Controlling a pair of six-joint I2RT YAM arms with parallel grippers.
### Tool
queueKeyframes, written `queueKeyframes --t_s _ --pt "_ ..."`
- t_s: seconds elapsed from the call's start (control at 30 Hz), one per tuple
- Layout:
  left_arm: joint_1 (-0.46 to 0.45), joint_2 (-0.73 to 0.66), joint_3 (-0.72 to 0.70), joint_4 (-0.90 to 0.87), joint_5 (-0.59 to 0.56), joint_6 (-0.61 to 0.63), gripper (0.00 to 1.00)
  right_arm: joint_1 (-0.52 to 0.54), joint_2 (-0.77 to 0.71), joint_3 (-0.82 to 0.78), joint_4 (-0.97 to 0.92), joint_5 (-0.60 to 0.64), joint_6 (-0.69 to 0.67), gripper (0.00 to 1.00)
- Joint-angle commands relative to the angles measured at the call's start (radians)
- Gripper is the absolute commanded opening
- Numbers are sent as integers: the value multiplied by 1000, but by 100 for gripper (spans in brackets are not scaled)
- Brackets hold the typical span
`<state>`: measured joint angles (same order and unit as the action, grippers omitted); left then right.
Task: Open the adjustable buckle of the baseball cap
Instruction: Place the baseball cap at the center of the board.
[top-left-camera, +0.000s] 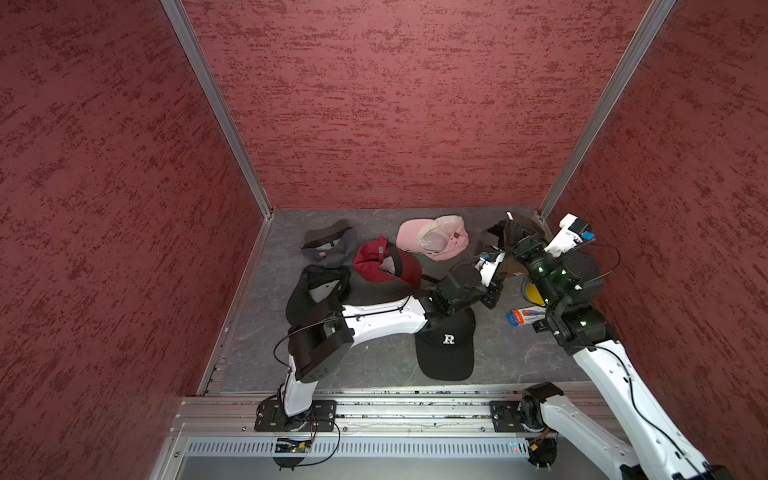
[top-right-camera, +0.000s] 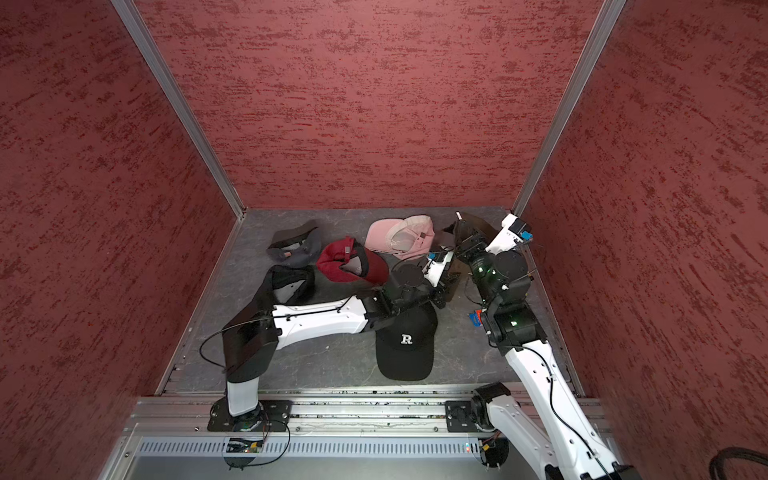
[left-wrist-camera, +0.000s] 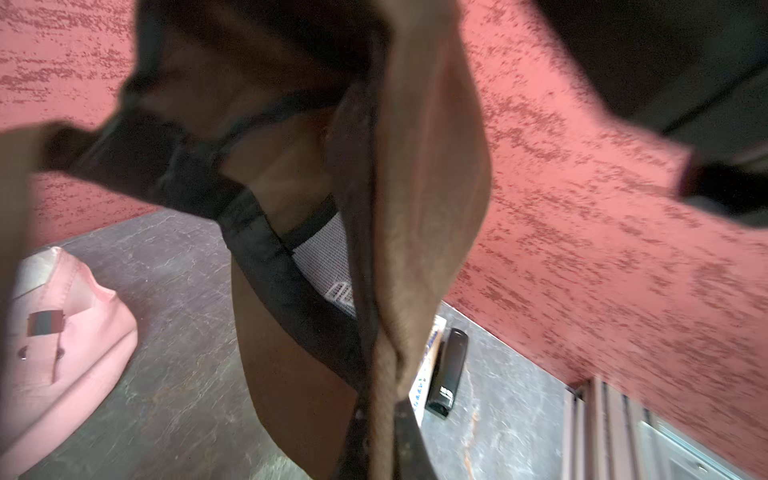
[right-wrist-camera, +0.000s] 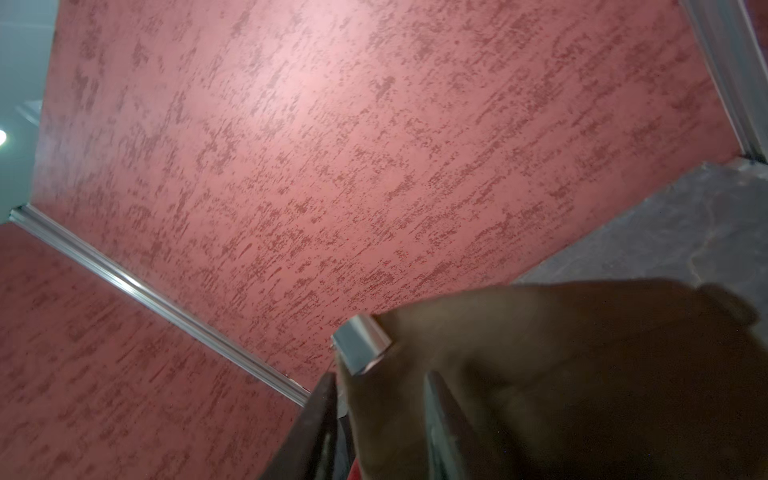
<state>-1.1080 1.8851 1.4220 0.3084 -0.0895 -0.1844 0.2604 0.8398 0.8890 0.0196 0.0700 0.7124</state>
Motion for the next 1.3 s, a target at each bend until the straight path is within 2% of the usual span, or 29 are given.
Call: queueKeyframes --t_s 0.0,0.17,0.33,0.63,0.83,1.13,1.27 --pt "22 -111 -60 -58 65 -39 0 5 8 12 56 -116 -95 46" --pt "57 -252 -164 -141 101 -87 0 6 24 2 90 -228 -144 53" --pt "69 -411 -279 -236 68 -129 0 6 10 -11 92 -258 -200 57" --pt "96 -747 -518 -363 16 -281 0 7 -11 -89 115 -311 -214 59" --pt "122 -938 -705 -370 53 -431 0 7 -7 -127 138 -337 -211 59" --pt "120 -1093 -896 -429 52 -592 0 6 11 -160 159 -361 -206 59" --pt "147 -1148 -1021 -353 67 -661 0 6 22 -173 178 -371 -195 59"
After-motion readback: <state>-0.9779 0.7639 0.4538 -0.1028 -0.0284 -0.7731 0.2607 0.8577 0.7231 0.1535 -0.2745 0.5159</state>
